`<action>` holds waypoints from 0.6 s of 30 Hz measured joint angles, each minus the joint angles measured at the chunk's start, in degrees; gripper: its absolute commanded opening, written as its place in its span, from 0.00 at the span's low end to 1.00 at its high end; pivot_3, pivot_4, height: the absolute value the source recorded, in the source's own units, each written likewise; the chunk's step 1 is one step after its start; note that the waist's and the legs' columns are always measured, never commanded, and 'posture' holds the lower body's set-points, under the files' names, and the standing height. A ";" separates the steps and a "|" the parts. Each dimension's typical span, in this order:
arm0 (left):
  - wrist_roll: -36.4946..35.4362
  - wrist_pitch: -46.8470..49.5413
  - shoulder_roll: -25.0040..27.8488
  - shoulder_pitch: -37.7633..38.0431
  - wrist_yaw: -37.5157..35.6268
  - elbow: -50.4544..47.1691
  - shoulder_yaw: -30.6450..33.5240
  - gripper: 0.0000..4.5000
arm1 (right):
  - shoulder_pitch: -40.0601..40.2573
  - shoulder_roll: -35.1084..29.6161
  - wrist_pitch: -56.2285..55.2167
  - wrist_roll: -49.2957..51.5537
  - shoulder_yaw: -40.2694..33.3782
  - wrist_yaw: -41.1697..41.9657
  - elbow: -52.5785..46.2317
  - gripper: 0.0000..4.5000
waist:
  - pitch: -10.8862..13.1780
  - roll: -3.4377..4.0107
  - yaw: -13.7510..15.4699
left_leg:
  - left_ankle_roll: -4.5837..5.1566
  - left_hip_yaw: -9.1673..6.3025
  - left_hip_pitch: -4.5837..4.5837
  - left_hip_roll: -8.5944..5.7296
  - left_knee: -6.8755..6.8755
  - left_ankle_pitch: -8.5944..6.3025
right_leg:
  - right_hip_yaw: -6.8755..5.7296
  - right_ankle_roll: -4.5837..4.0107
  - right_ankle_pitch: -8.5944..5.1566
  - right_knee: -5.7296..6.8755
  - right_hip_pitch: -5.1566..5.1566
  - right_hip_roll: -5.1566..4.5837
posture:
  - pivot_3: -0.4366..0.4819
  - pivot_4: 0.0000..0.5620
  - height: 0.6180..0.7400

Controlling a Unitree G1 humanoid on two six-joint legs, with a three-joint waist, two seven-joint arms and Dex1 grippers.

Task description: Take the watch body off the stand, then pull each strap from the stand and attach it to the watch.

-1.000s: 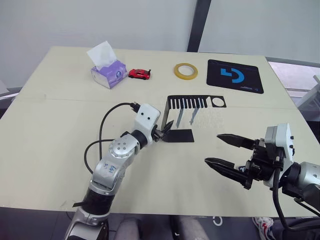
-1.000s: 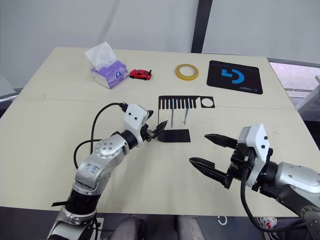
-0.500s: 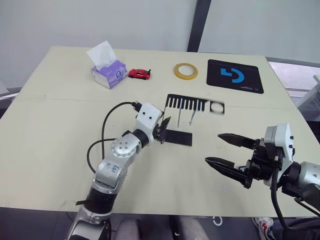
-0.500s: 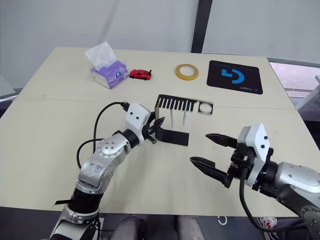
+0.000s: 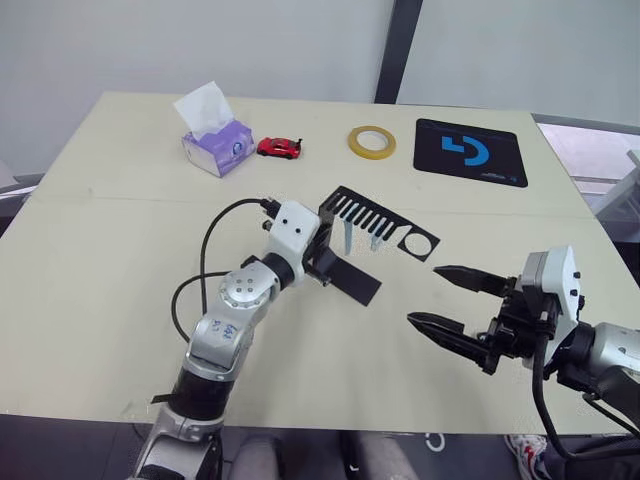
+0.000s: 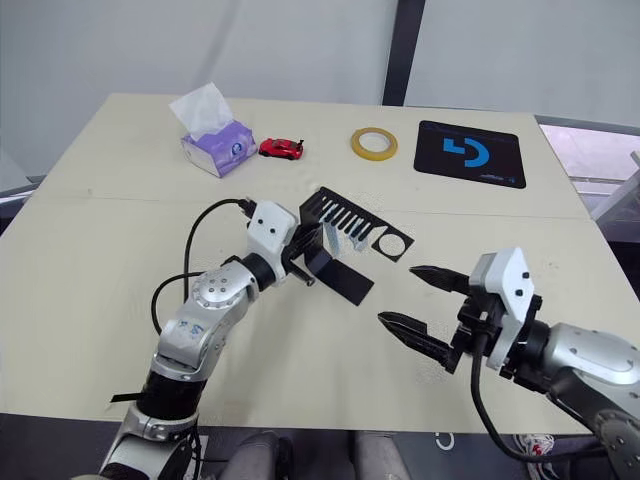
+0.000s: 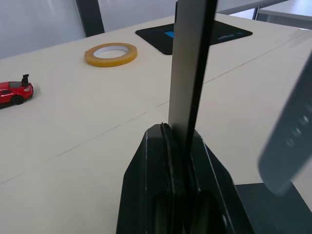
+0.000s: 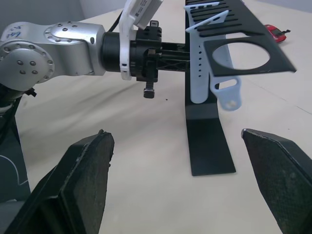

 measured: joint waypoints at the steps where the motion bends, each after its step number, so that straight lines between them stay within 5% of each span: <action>1: 0.02 0.05 -0.13 -0.20 0.11 0.16 0.27 0.00 | -0.32 0.22 -0.01 -0.15 0.56 0.00 0.05 1.00 | 0.00 0.00 0.04 | 0.00 -0.01 -0.01 0.00 0.00 0.00 | -0.01 0.00 0.00 0.00 -0.01 0.00 | 0.48 0.27 0.98; 9: 0.35 2.82 -3.65 -1.10 4.16 1.52 3.28 0.00 | -8.72 4.52 -0.29 -7.73 11.25 -1.87 2.46 1.00 | 0.00 0.00 0.08 | 0.00 0.00 -0.01 -0.03 0.01 0.00 | -0.03 0.04 0.02 -0.04 -0.01 -0.09 | 0.48 0.27 0.98; 18: 1.96 2.54 -5.55 -1.14 7.88 1.94 3.54 0.00 | -13.25 7.40 -0.07 -12.82 13.75 -4.10 4.72 1.00 | 0.00 0.00 0.02 | 0.00 0.02 0.00 -0.04 0.00 0.00 | -0.08 0.04 0.03 -0.02 -0.02 -0.15 | 0.48 0.27 0.98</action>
